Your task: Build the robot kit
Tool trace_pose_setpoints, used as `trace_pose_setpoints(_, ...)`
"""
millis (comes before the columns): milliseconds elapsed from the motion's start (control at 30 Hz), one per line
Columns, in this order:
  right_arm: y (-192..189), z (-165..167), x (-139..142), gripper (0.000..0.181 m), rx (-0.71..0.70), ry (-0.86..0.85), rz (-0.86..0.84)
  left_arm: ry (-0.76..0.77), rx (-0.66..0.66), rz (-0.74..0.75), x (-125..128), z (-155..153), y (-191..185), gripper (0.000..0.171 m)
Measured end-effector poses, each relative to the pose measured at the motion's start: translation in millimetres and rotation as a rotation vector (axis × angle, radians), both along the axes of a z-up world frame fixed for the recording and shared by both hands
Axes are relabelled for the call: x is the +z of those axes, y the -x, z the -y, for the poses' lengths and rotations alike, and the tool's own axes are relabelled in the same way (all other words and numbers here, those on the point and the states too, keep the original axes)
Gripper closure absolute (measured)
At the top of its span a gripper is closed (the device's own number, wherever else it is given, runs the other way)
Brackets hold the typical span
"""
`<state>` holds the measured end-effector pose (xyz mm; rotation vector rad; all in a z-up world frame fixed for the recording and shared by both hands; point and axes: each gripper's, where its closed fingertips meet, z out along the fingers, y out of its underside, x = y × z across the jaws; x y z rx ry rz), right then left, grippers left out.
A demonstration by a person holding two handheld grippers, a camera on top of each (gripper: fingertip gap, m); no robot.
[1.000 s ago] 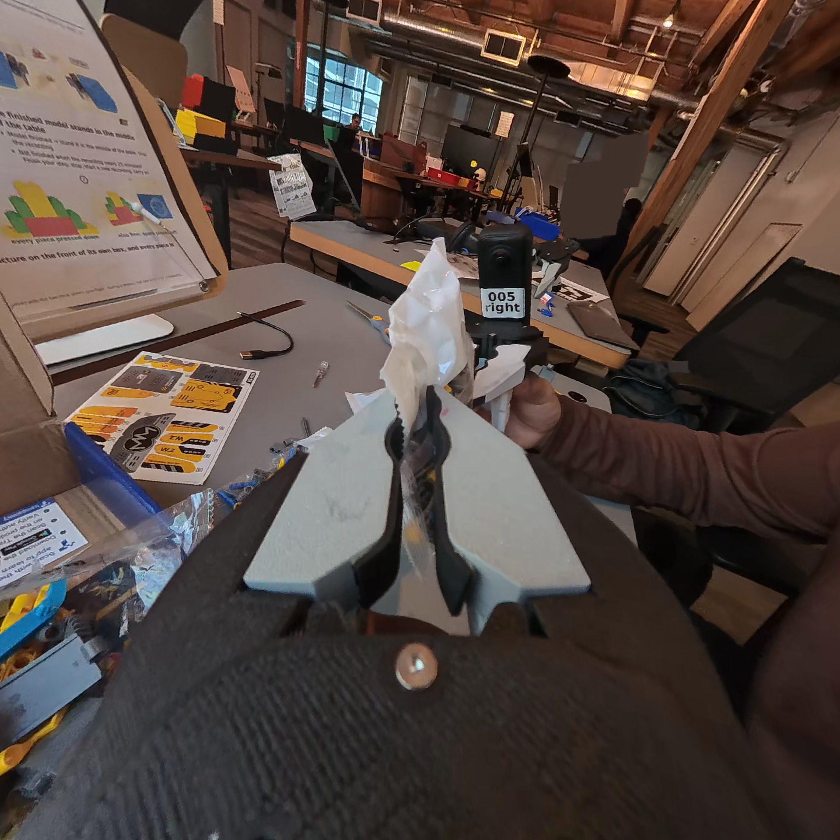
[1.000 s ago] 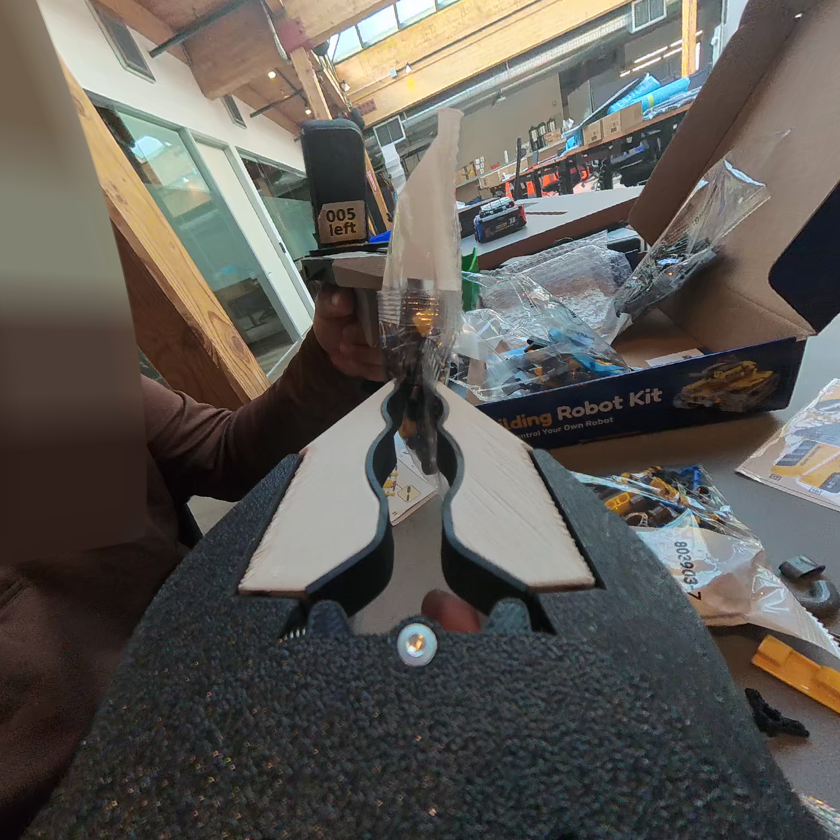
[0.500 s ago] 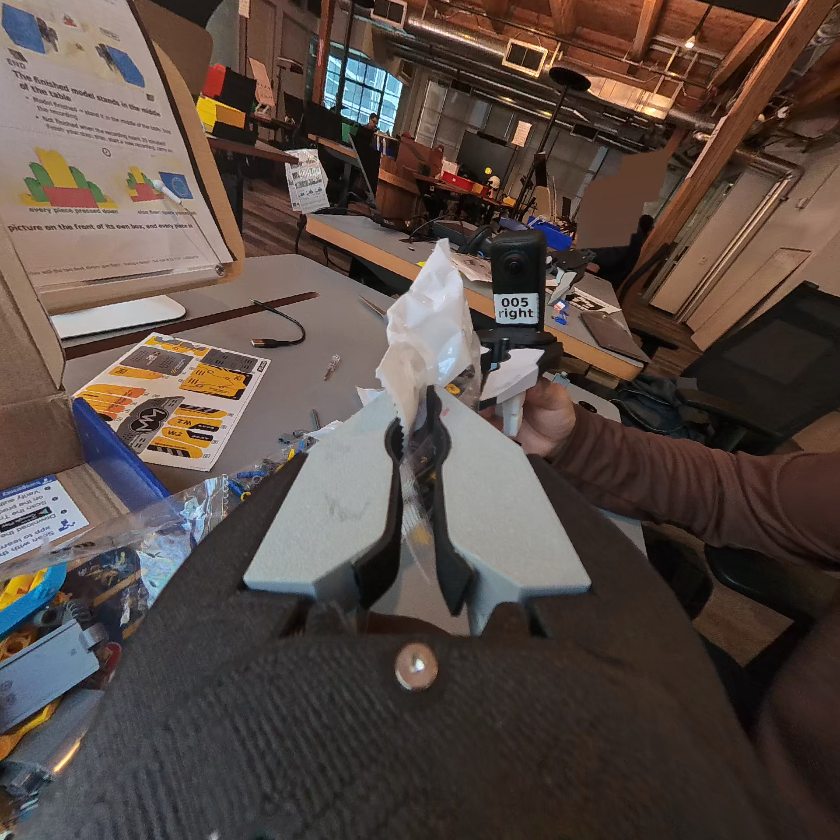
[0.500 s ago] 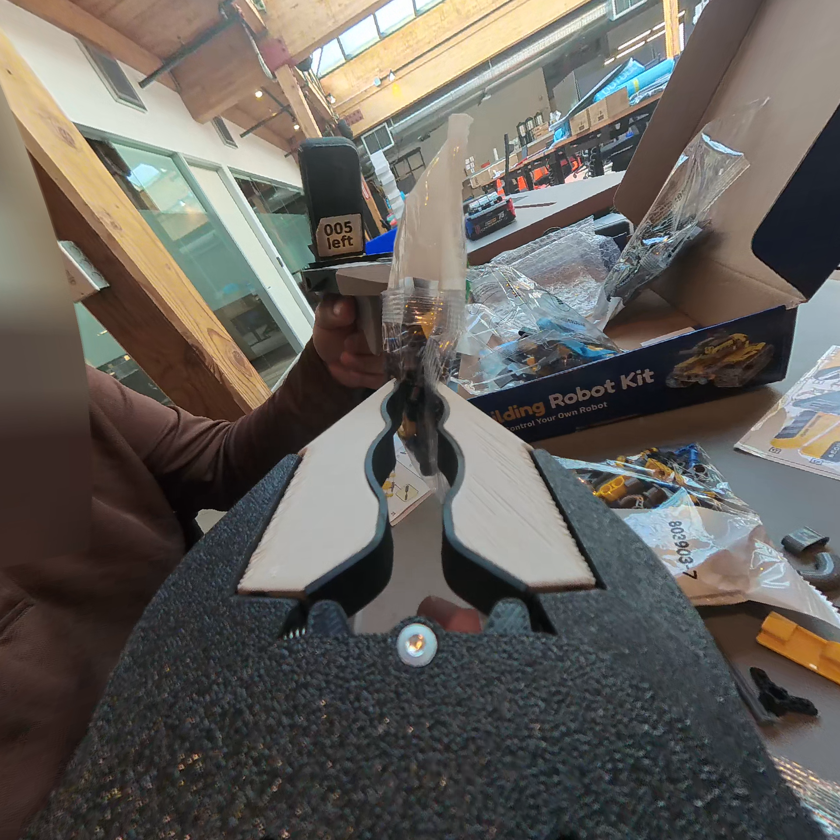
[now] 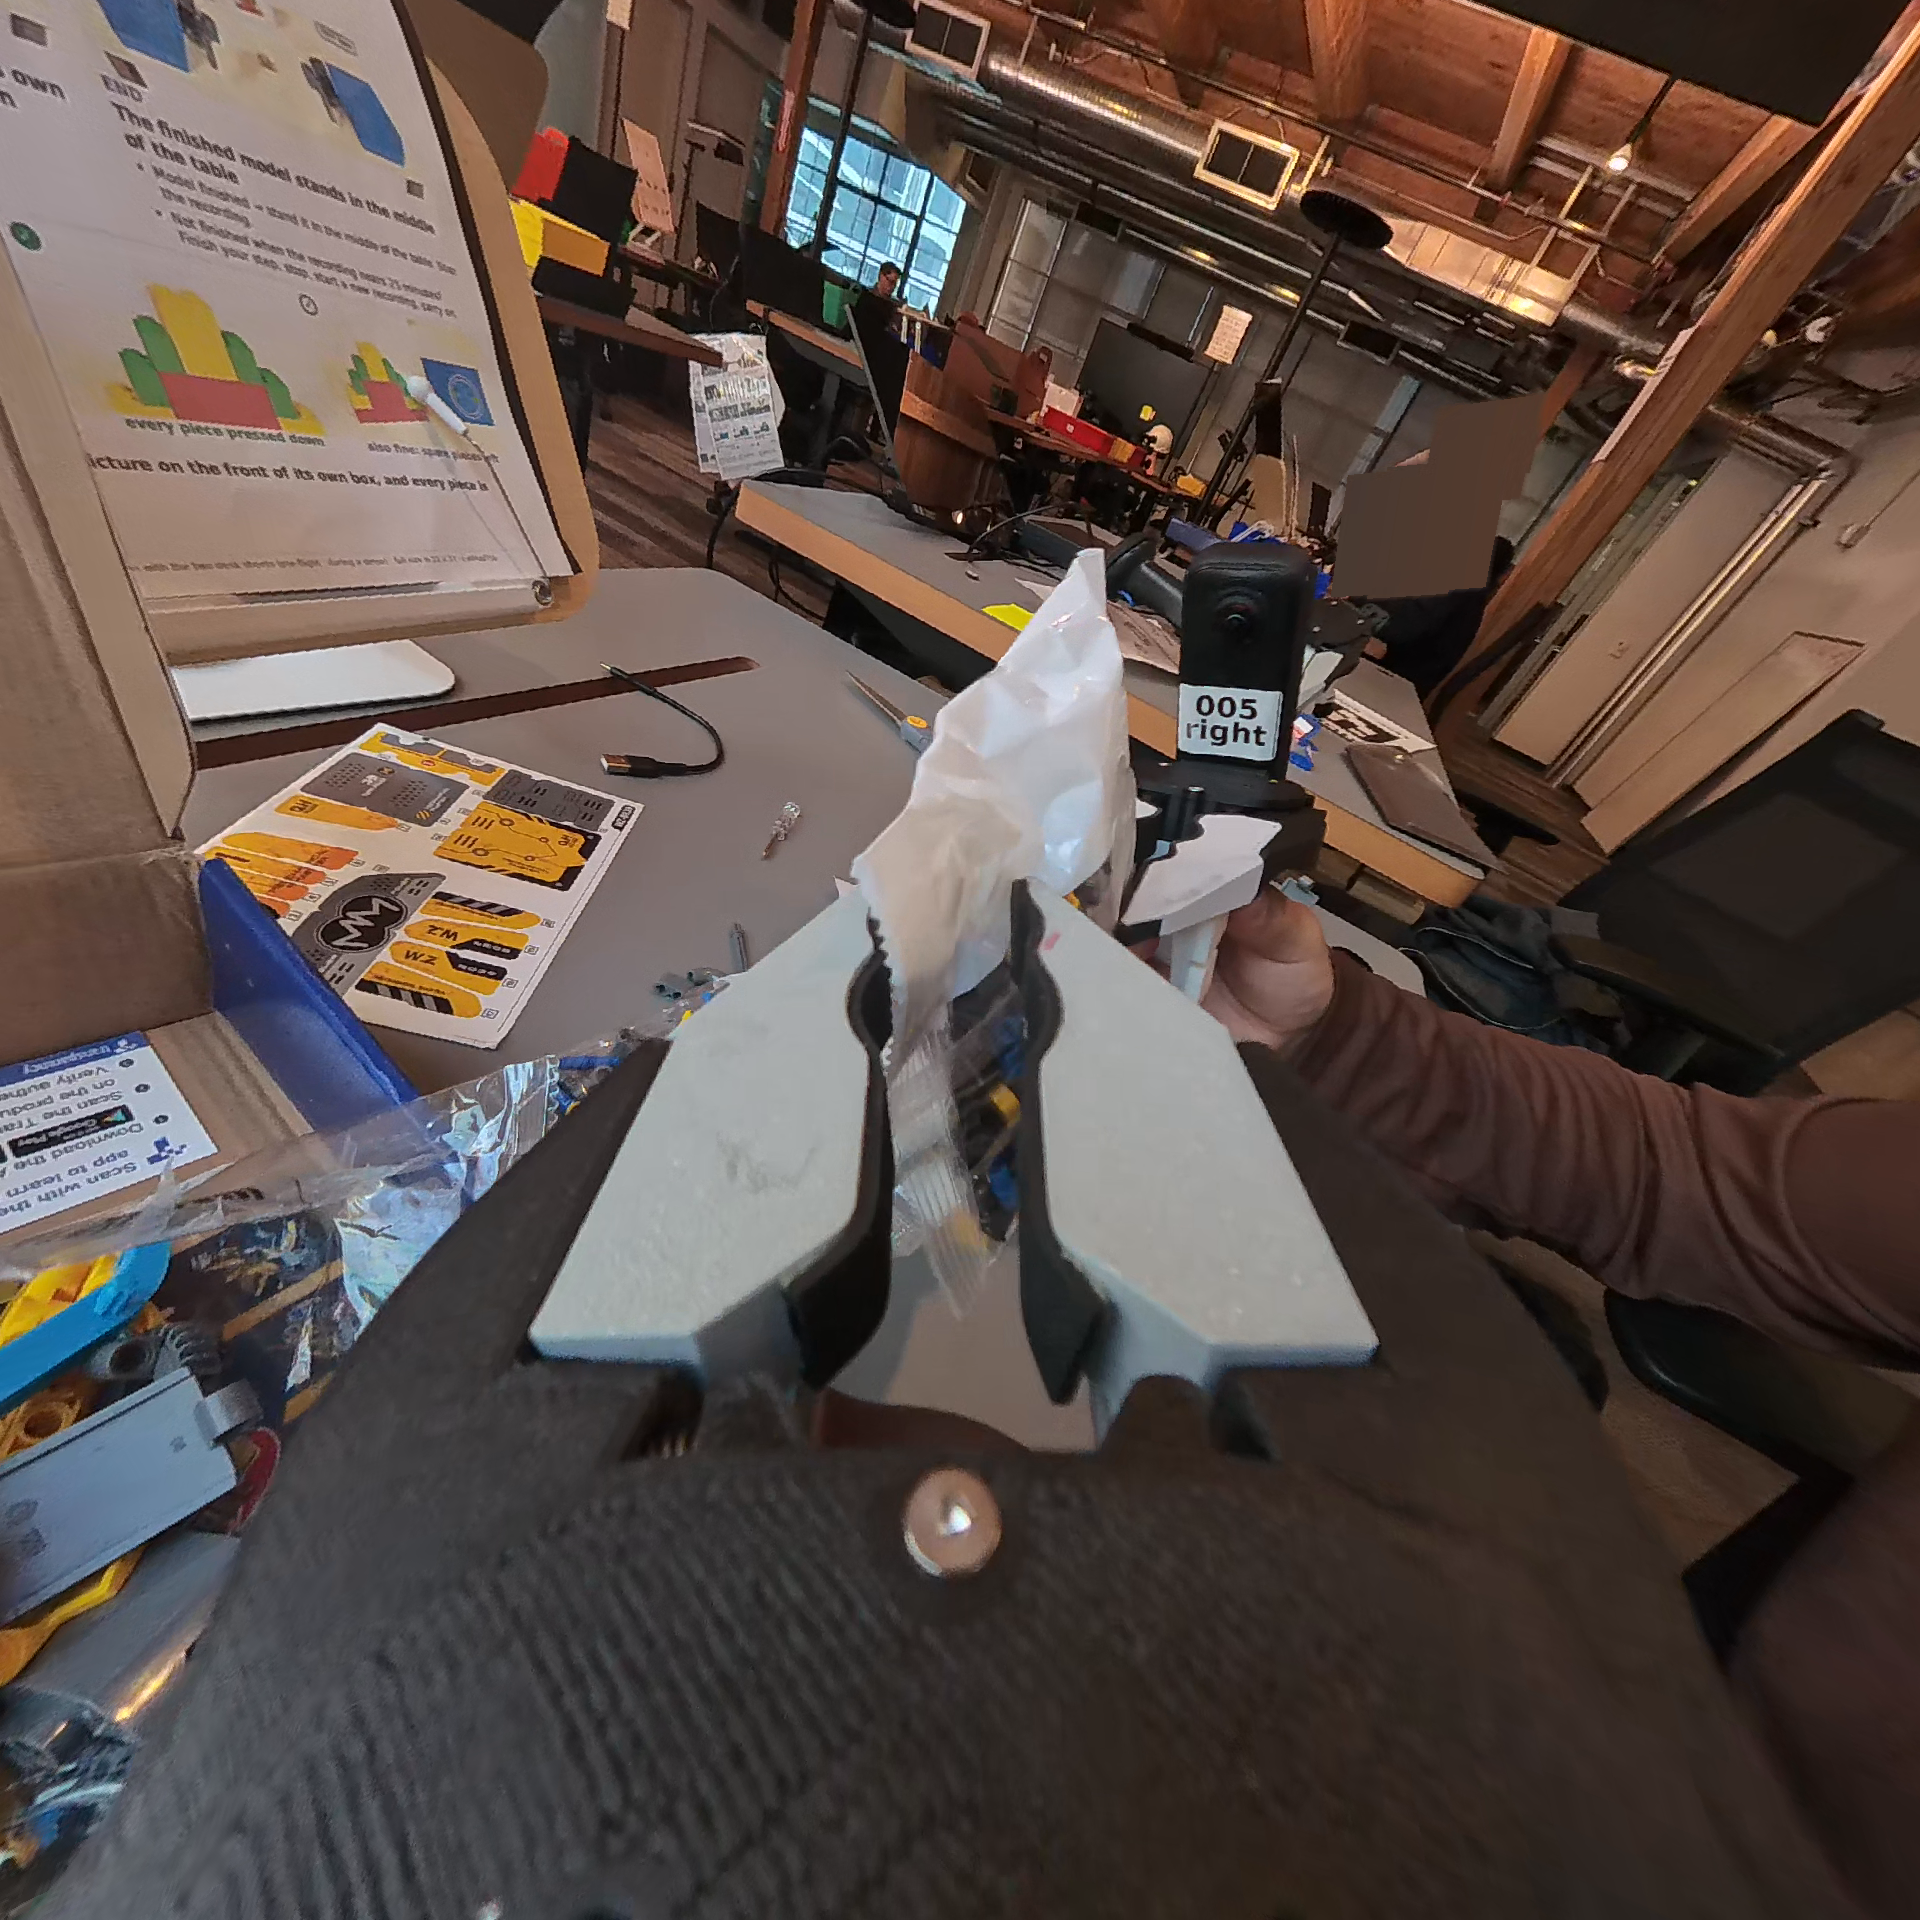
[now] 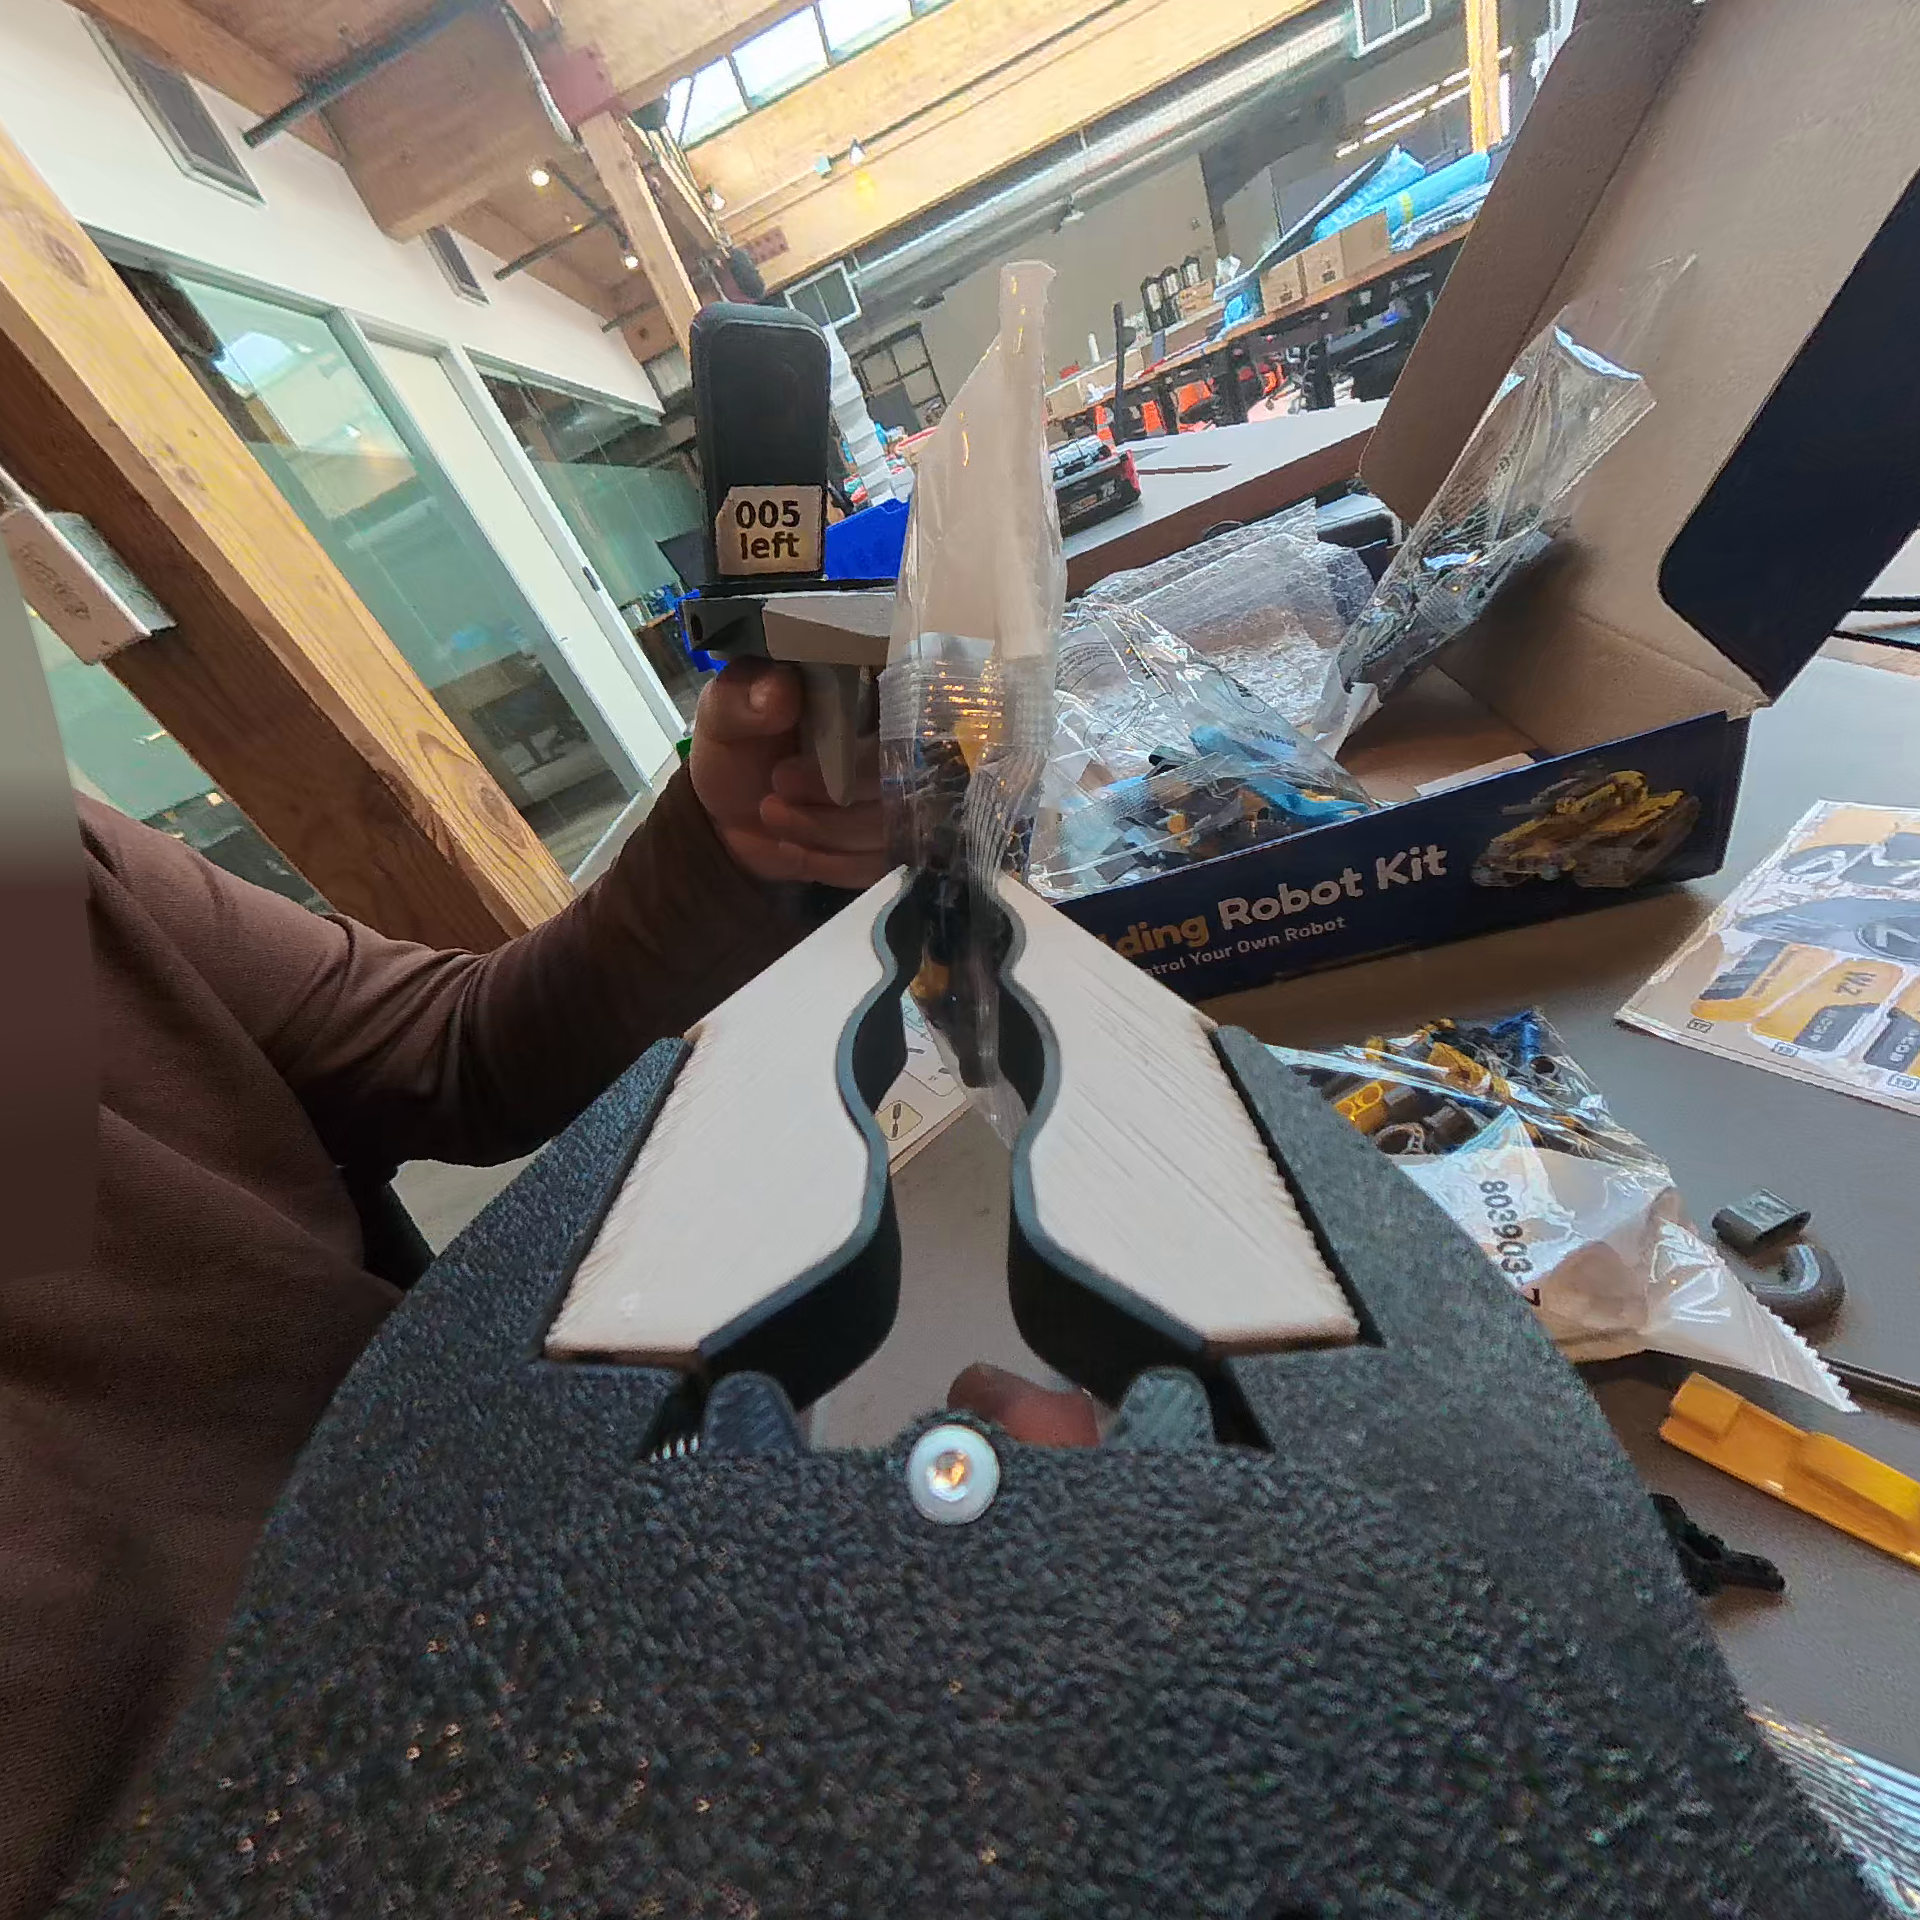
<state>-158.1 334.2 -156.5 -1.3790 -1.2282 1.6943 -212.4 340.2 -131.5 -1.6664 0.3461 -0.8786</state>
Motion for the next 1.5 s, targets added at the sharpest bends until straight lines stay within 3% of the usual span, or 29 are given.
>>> trace_pose_setpoints(267, -0.6, -1.1, 0.2, 0.172, 0.003, 0.017, -0.002, -0.009, 0.006, -0.012, 0.4, 0.2, -0.5, 0.154)
trace_pose_setpoints(567, -1.5, -8.9, -1.2, 0.172, -0.016, 0.061, 0.004, -0.065, 0.146, -0.044, 9.0, -7.3, 20.8, 0.151)
trace_pose_setpoints(867, -2.7, -13.1, -1.3, 0.173, -0.006, 0.120, -0.004, -0.072, 0.162, -0.046, 10.4, -7.7, 22.1, 0.150)
trace_pose_setpoints(1067, -3.1, -16.6, -2.6, 0.173, -0.020, 0.127, 0.002, -0.140, 0.347, -0.175, 14.1, -14.5, 43.7, 0.141)
trace_pose_setpoints(1333, -1.4, -20.9, -8.3, 0.174, -0.035, 0.153, 0.030, -0.188, 0.315, -0.298, 8.9, -12.5, 27.3, 0.137)
trace_pose_setpoints(1500, -2.7, -21.6, -5.9, 0.174, -0.027, 0.181, 0.019, -0.195, 0.252, -0.224, 15.7, -6.4, 21.1, 0.140)
